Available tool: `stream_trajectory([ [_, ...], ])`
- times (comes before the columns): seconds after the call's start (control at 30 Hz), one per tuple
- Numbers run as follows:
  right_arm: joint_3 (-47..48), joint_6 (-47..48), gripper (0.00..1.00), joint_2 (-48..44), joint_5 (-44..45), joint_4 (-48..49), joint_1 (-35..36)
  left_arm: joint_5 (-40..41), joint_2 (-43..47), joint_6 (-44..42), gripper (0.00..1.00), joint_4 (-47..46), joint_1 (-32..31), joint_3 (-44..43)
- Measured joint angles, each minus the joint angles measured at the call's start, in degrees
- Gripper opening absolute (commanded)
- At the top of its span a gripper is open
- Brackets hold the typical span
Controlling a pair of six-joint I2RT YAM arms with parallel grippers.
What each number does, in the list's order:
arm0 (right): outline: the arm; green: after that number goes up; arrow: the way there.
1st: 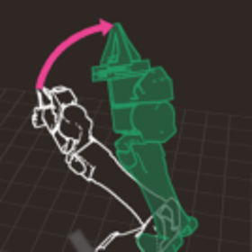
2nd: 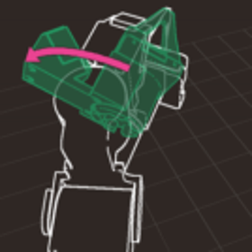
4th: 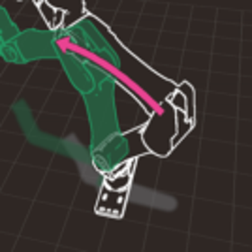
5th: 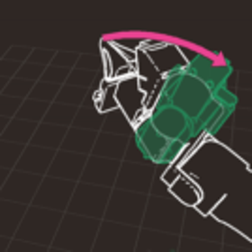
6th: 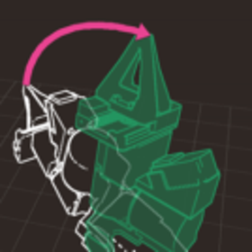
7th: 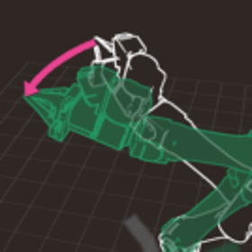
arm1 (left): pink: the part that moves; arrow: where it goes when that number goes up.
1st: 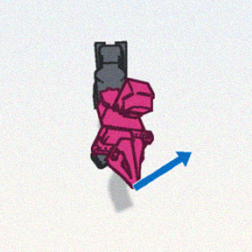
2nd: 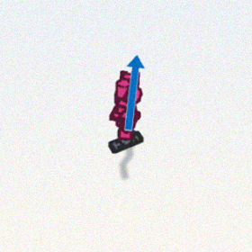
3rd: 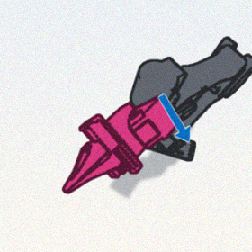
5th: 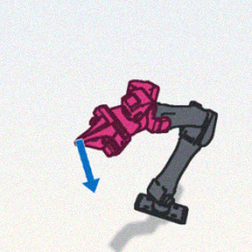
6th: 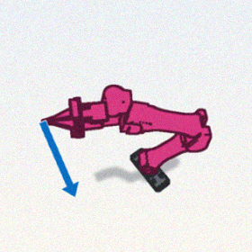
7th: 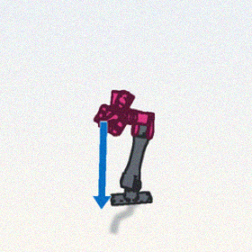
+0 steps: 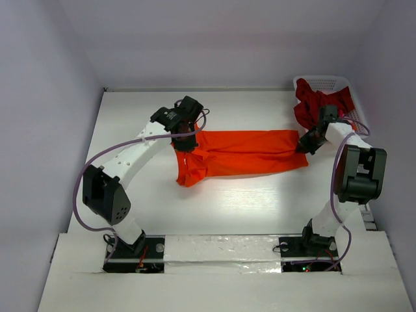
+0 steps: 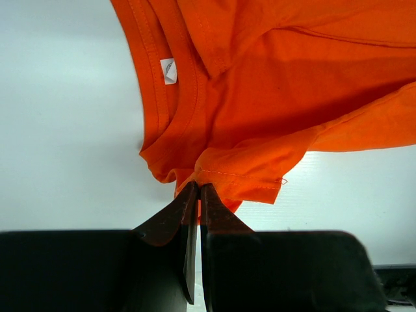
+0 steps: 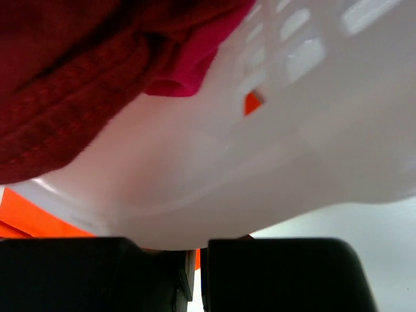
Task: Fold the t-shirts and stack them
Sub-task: Fold the other side of the tshirt into a rectangle
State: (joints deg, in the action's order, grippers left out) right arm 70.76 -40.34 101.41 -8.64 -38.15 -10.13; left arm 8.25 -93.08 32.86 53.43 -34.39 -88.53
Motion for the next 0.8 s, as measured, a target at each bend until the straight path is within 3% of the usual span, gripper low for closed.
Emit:
stream_trajectory([
  [0.8,1.6,-0.7,0.00,1.1,0.8,-0.1,0.9,0.0,-0.3,0.0,0.00,-0.2,0.2,0.1],
])
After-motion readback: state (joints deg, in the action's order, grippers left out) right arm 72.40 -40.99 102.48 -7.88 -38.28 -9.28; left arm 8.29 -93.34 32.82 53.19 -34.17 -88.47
